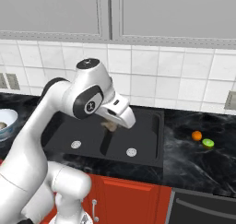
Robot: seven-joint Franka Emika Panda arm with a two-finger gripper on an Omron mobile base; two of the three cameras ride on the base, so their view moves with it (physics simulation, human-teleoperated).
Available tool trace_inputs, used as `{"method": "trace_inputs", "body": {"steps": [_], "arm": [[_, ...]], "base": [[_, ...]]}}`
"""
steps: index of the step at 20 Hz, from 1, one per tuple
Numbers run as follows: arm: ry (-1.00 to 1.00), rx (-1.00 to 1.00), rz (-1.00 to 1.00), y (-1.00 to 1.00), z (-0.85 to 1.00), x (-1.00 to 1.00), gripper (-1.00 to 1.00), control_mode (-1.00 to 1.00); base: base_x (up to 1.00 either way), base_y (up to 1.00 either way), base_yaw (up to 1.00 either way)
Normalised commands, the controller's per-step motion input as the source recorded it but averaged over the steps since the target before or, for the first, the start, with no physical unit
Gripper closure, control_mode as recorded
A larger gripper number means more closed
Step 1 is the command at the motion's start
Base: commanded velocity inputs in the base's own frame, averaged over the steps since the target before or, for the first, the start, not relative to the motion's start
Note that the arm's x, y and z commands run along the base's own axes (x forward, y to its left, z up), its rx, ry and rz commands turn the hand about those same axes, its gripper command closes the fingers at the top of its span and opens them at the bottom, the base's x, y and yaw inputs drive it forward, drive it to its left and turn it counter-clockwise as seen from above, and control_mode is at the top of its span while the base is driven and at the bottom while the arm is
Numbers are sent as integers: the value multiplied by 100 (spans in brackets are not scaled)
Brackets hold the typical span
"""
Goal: There is a mixed pile of frozen fruits and vegetables on the counter. Locate all the frozen vegetables and place the items in a bowl on the counter. Take all the frozen fruits and defrost them in a running sink.
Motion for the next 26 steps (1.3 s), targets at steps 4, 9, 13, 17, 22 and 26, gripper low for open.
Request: {"method": "trace_inputs", "body": {"steps": [4,9,13,17,22,26], "arm": [[2,0,1,61,5,-24,100,-100],[0,0,3,66,0,-3,100,-100],[0,0,5,62,0,0,100,-100],[0,0,7,41,-11,2,100,-100],[0,0,1,45,-10,3,100,-100],[-2,0,0,68,-20,2,100,-100]], "base": [[0,0,0],[0,0,0],[0,0,0],[0,0,0],[0,0,0],[0,0,0]]}}
